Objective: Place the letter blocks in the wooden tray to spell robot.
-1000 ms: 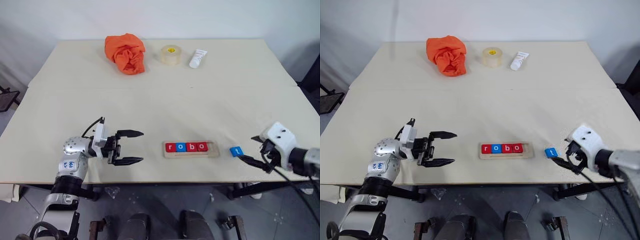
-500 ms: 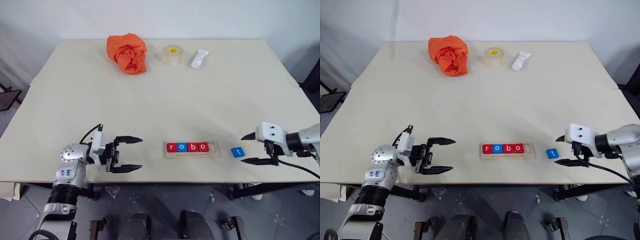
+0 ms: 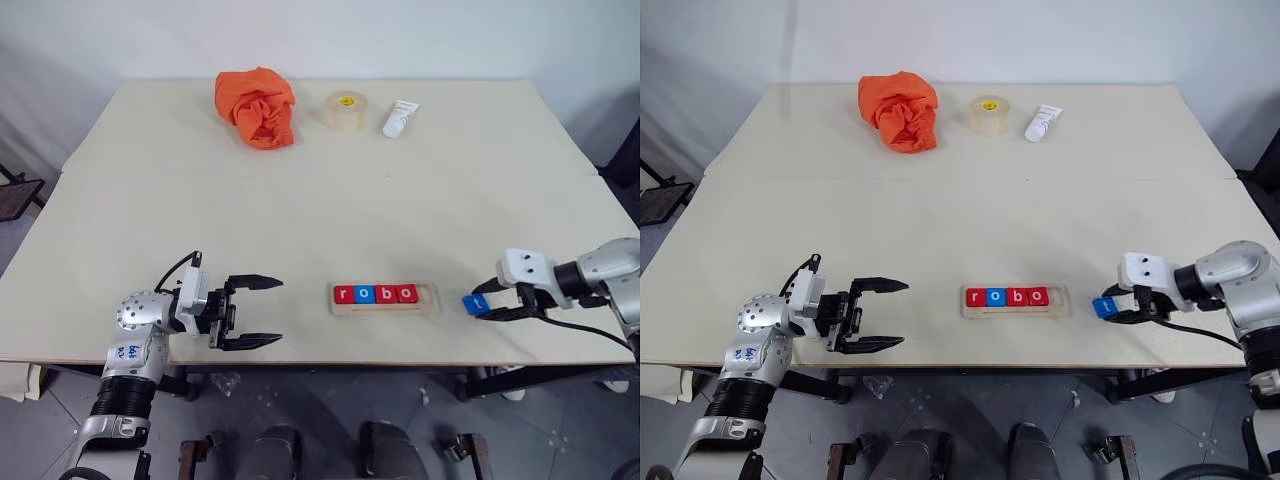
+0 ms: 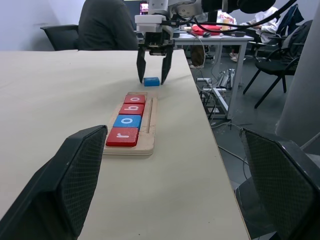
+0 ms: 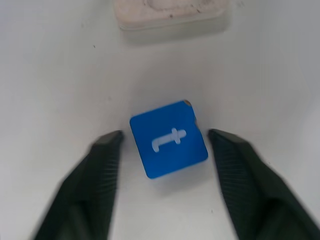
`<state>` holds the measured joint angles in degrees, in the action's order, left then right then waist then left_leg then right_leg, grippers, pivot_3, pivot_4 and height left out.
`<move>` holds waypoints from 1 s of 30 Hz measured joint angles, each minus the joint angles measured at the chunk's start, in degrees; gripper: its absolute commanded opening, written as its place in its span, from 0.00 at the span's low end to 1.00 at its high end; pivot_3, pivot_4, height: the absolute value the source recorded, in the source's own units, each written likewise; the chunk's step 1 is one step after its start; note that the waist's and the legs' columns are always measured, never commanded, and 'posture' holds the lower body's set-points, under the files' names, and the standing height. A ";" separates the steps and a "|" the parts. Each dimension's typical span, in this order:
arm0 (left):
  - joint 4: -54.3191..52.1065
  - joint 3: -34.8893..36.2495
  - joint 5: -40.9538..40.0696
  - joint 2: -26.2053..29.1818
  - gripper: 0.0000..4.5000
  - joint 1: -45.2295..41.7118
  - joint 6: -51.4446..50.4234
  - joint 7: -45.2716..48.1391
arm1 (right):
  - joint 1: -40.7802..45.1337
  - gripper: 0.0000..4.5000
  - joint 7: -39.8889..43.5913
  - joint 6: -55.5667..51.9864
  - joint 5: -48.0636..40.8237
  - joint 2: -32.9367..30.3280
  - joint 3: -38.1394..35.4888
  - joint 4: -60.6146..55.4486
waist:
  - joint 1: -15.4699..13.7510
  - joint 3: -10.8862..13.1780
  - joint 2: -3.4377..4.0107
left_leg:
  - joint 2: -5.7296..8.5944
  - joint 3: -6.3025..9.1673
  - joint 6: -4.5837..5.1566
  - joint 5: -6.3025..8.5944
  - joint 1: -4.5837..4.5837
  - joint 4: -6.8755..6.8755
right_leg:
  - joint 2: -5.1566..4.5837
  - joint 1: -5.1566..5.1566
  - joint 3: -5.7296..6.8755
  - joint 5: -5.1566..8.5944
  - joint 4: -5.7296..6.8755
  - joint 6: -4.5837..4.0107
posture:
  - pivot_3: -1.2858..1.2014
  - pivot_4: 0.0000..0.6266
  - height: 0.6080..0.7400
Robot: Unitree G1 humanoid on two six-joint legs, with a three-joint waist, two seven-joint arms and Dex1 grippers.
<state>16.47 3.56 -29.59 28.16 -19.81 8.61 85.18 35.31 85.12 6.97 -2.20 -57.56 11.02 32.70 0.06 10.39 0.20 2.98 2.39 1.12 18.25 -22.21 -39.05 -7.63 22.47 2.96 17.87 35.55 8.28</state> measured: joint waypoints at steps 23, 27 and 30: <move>3.46 -0.02 0.43 -1.03 1.00 -2.42 1.15 -0.10 | 6.78 0.32 0.98 -20.08 0.90 4.71 5.58 -15.69 | -0.02 0.01 0.01 | 0.00 0.05 -0.05 0.04 -0.08 0.05 | -0.01 0.15 0.03 0.00 0.05 0.00 | 0.52 0.24 1.00; 3.10 0.03 0.43 -0.99 1.00 -1.72 1.36 -0.63 | 7.82 0.32 1.07 -19.29 1.76 5.28 6.29 -14.10 | 0.02 0.01 0.01 | -0.01 0.05 -0.05 0.04 -0.08 0.05 | 0.00 0.15 0.03 0.00 0.06 0.00 | 0.52 0.24 1.00; 2.27 0.05 0.42 -0.99 1.00 -1.20 1.36 -0.98 | 8.30 0.32 1.31 -18.33 2.53 5.94 6.75 -13.12 | 0.02 0.01 0.01 | -0.01 0.05 -0.06 0.04 -0.08 0.06 | 0.01 0.15 0.03 0.00 0.07 0.00 | 0.52 0.24 1.00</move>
<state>18.74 3.61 -29.16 27.17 -21.01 9.97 84.20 43.62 86.43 -11.36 0.33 -51.62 17.77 19.58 0.09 10.39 0.21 2.97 2.45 1.07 18.29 -22.29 -38.99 -7.62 22.62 3.00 17.87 35.61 8.28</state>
